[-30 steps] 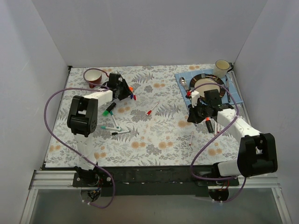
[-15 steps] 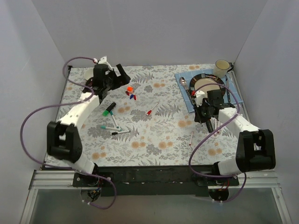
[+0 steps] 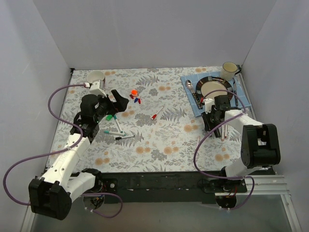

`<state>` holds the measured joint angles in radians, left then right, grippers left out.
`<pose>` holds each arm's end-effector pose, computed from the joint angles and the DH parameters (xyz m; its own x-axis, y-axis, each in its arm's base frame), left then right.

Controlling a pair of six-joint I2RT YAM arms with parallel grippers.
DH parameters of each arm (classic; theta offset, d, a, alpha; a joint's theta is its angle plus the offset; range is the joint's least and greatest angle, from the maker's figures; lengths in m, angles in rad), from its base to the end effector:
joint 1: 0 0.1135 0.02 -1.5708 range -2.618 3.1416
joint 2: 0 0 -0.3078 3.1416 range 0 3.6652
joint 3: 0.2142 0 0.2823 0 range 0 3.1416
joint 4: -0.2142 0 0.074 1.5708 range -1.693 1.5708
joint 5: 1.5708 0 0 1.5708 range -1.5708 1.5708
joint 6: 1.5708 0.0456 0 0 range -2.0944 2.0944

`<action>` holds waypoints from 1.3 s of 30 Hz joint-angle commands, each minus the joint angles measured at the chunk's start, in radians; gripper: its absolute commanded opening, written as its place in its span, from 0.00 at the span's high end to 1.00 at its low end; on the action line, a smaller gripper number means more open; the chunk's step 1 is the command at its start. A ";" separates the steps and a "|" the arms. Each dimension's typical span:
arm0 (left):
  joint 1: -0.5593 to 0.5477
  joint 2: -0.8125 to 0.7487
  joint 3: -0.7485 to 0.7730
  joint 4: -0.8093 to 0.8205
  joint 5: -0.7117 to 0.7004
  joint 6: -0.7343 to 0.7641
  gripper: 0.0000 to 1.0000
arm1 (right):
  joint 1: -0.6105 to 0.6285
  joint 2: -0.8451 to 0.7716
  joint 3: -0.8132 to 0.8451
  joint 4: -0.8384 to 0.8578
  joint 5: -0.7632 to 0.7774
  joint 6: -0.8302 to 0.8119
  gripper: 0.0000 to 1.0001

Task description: Open the pen caps

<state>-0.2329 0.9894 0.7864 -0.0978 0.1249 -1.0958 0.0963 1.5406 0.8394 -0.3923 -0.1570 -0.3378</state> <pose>0.2391 -0.0626 0.3386 -0.4385 -0.8028 -0.4040 -0.0987 0.4898 -0.8662 0.3127 0.0374 0.1833 -0.7790 -0.4041 -0.4794 -0.4501 0.8928 -0.0212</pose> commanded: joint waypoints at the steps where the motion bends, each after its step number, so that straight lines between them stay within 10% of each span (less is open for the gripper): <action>1: 0.004 0.000 0.004 0.007 0.085 0.016 0.02 | -0.004 -0.008 -0.002 0.016 0.040 -0.003 0.64; 9: -0.011 0.218 0.048 -0.006 0.397 0.034 0.17 | -0.006 -0.103 0.004 0.007 -0.031 -0.036 0.64; 21: -0.308 0.695 0.445 -0.355 0.007 0.210 0.44 | -0.006 -0.471 -0.085 0.027 -0.489 -0.266 0.64; 39: -0.422 1.115 0.835 -0.575 -0.214 0.353 0.58 | -0.007 -0.511 -0.088 -0.006 -0.572 -0.305 0.64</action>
<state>-0.6430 2.0884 1.5414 -0.6216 -0.0387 -0.7685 0.0925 1.0473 0.7425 -0.4004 -0.6918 -0.6308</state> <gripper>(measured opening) 0.432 0.359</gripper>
